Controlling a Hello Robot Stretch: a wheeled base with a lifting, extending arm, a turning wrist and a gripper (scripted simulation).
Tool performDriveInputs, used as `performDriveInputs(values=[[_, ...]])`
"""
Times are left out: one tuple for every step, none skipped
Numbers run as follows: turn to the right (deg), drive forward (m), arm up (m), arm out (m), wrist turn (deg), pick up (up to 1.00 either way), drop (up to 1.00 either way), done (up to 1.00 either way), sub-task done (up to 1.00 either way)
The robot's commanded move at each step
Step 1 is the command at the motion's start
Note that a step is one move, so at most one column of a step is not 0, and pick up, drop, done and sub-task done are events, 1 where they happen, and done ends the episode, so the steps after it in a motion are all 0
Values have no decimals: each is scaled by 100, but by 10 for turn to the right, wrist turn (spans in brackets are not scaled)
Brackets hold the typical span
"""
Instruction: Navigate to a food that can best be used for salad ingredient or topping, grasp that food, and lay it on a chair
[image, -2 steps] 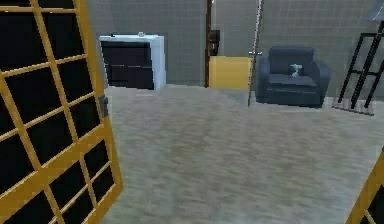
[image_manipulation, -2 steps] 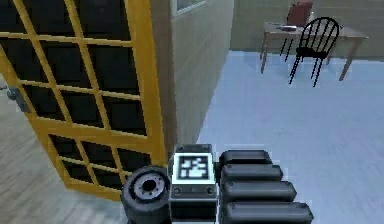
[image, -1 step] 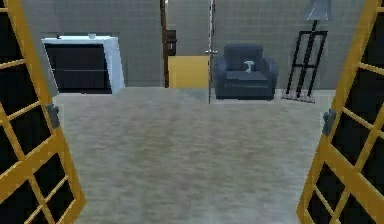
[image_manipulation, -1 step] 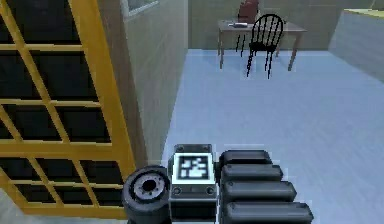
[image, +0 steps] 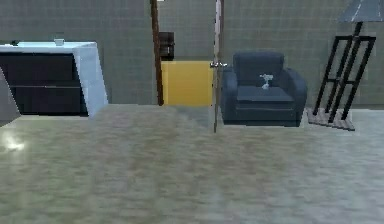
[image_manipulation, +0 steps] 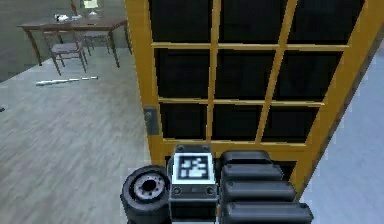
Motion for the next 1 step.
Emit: performDriveInputs(values=[[60, 0, 0, 0, 0, 0, 0, 0, 0]])
